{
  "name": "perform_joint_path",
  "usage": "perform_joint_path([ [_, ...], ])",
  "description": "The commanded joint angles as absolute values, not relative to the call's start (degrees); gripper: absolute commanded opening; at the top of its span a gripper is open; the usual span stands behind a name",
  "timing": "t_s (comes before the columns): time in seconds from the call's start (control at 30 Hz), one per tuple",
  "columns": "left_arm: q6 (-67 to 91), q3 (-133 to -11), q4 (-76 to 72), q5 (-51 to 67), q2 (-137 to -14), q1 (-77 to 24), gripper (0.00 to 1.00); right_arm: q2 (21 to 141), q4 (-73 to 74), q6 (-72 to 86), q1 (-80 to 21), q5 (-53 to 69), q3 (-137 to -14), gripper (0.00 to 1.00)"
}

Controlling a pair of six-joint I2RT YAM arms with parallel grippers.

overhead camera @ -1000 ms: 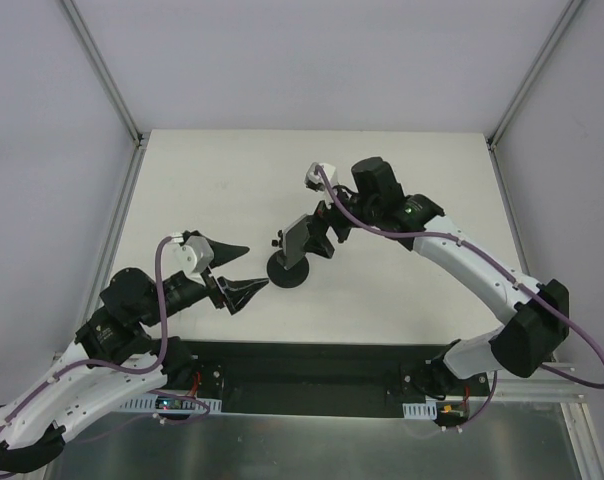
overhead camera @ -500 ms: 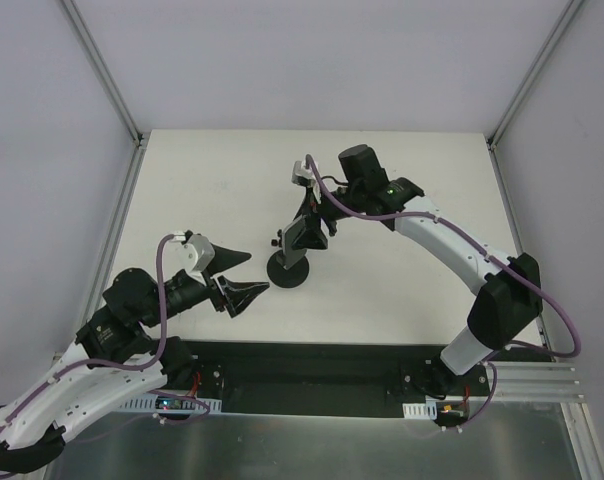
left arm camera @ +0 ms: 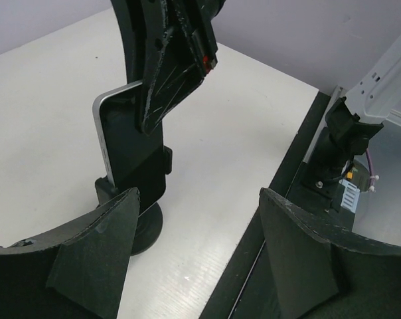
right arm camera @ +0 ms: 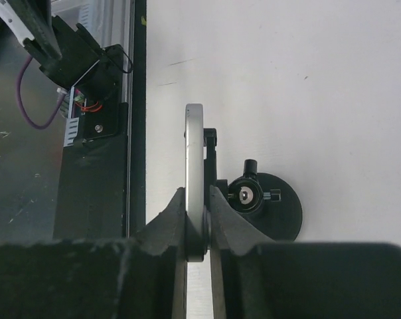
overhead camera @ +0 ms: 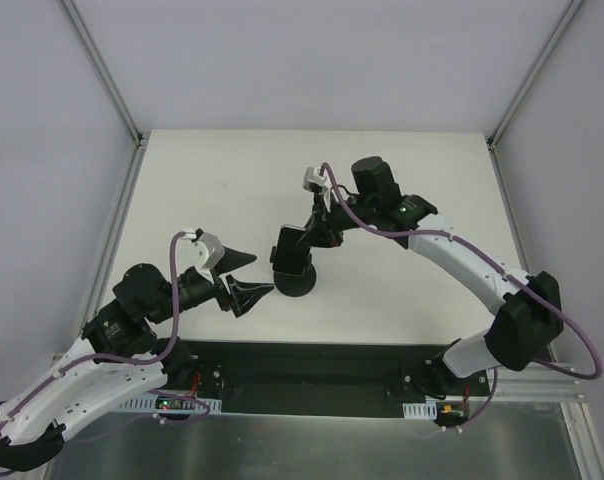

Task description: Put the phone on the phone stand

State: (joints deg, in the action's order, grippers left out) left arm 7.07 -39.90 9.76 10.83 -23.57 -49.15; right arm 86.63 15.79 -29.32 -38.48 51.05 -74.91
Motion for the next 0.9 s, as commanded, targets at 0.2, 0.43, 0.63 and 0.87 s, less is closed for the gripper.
perform_joint_path([
  [0.2, 8.2, -39.9, 6.9, 12.0, -25.1, -49.3, 0.71, 63.6, 19.2, -13.5, -36.6, -7.7, -64.0, 0.01],
  [0.43, 6.9, -40.8, 6.0, 14.0, -29.0, -49.3, 0.71, 47.4, 29.8, -4.6, -17.1, -25.6, -55.4, 0.01],
  [0.63, 6.0, -42.8, 5.1, 16.6, -32.2, -49.3, 0.71, 39.7, 37.2, -2.3, -9.5, -44.6, -56.1, 0.01],
  [0.87, 6.4, -43.2, 3.2, 19.9, -34.8, -49.3, 0.71, 36.6, 37.1, -0.2, 1.0, -37.5, -52.9, 0.01],
])
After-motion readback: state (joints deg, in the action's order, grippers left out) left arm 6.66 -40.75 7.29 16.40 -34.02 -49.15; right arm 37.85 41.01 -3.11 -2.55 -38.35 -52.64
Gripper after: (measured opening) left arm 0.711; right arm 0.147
